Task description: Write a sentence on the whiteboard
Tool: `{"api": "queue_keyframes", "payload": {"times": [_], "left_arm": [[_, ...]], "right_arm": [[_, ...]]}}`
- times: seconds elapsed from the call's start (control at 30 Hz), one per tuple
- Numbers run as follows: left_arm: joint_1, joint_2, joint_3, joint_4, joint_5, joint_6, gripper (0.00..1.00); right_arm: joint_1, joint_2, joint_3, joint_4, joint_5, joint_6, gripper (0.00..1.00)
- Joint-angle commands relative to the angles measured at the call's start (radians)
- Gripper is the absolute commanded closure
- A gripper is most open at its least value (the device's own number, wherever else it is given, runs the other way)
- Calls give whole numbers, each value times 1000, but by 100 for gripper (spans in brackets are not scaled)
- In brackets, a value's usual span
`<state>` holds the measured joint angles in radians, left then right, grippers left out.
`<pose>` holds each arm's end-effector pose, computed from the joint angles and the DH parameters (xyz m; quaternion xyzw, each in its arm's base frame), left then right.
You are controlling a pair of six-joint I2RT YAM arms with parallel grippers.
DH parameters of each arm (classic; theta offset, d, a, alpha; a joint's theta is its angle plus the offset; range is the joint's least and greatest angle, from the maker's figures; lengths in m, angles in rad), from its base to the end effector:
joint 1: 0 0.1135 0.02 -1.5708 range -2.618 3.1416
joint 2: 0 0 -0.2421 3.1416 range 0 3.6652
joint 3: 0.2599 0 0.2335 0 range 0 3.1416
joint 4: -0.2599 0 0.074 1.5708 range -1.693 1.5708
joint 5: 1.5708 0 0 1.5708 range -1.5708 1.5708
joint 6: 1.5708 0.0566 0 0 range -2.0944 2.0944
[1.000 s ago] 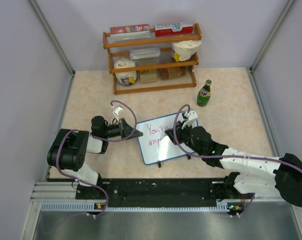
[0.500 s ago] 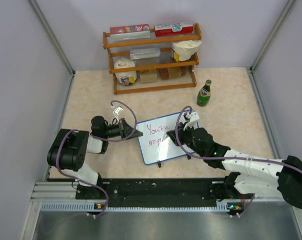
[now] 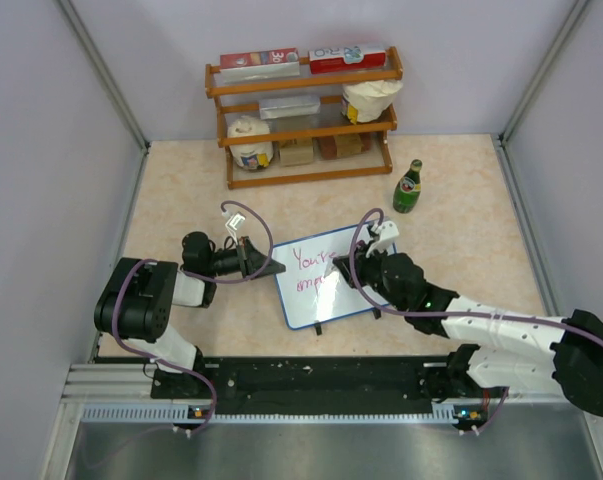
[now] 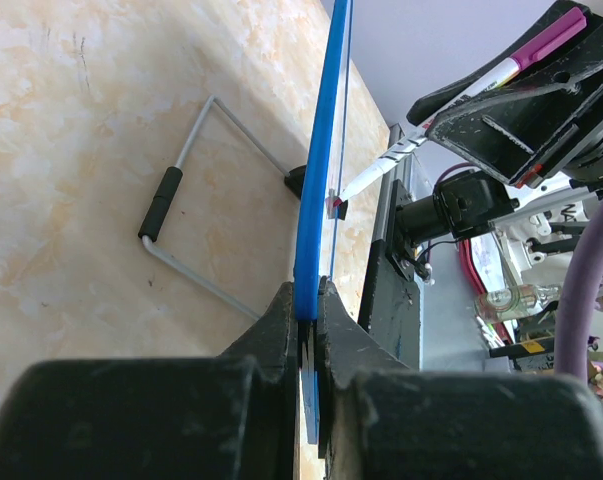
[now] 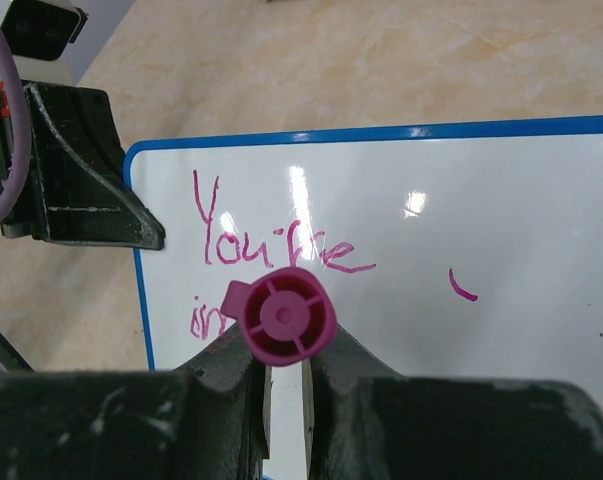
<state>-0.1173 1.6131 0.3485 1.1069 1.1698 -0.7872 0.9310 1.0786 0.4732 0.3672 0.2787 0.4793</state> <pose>0.2426 -0.0811 0.1432 0.1301 0.7168 -0.6143 0.3034 0.1618 0.1913 0.2175 -0.0907 0.7779 0.3136 0.5369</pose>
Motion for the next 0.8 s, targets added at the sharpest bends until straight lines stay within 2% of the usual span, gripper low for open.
{"api": "queue_keyframes", "payload": {"times": [0.0,0.27,0.53,0.77], "left_arm": [[16,13,-3,45,-56,57,100],[16,13,-3,47,-55,57,100],[16,13,-3,47,-58,55,100],[16,13,-5,47,-56,54,100]], "right_arm": [[-9,20,48,16,24,-18,100],[-8,14,51,12,-6,-8,100],[-9,-78,21,-2,11,-11,100],[-26,-48,16,4,1,-13,100]]}}
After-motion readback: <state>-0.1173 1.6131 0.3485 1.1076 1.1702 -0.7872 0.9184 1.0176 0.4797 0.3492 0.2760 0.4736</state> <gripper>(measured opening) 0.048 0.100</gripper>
